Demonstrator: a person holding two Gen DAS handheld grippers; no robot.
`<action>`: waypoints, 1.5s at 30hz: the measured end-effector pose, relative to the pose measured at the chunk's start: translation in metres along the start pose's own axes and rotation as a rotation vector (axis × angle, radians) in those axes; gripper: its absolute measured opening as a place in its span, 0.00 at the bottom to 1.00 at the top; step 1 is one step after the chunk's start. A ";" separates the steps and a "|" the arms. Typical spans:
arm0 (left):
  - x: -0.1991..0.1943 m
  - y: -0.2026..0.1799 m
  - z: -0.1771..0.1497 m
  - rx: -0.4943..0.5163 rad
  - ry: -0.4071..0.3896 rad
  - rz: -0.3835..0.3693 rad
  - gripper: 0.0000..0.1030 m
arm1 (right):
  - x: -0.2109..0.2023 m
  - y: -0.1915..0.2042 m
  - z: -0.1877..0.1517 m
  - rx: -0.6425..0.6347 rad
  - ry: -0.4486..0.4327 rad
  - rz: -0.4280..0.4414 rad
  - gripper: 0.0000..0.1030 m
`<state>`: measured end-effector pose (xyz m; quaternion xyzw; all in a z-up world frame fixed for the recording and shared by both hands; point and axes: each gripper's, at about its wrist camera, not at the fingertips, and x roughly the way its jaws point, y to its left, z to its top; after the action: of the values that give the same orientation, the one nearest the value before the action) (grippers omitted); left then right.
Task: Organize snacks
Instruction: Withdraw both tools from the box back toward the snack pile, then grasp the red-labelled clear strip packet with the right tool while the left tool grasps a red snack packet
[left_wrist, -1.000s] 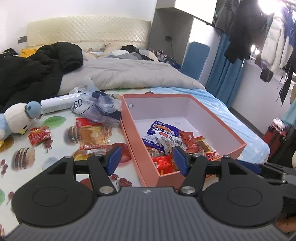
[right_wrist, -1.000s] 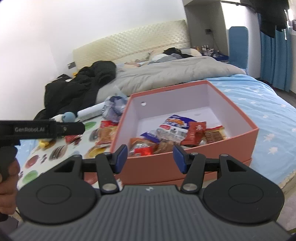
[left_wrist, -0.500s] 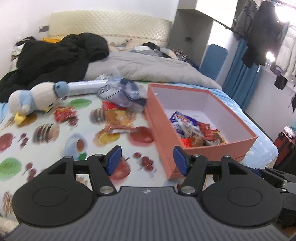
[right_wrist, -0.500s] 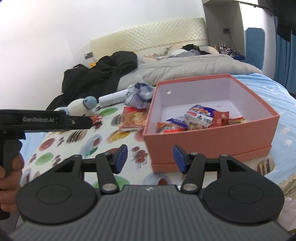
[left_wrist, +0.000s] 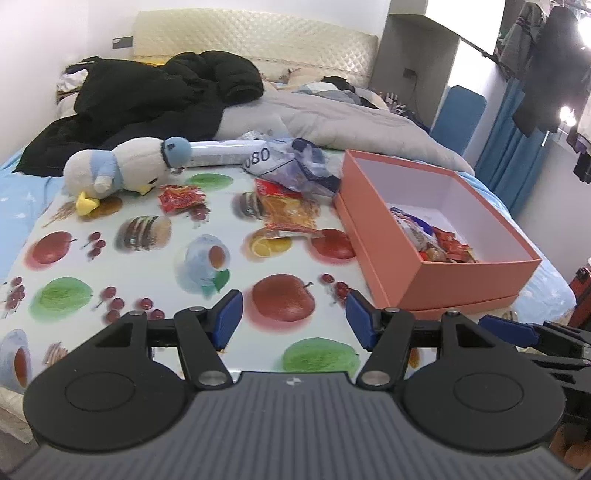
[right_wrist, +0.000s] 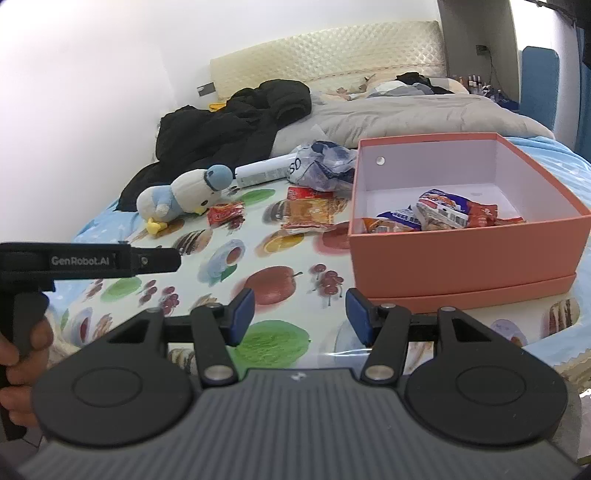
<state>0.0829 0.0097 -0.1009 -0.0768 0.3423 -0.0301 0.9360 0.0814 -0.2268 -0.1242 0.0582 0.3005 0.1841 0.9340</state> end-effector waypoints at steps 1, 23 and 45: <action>0.002 0.003 0.000 -0.008 0.002 -0.004 0.65 | 0.002 0.001 0.000 -0.001 0.003 0.003 0.55; 0.116 0.102 0.030 -0.111 0.081 0.138 0.73 | 0.112 0.037 0.022 -0.080 0.118 0.078 0.55; 0.324 0.177 0.117 -0.037 0.127 0.177 0.93 | 0.296 0.020 0.070 -0.043 0.073 0.000 0.82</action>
<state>0.4067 0.1633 -0.2477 -0.0615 0.4068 0.0543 0.9098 0.3380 -0.0963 -0.2229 0.0314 0.3302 0.1926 0.9235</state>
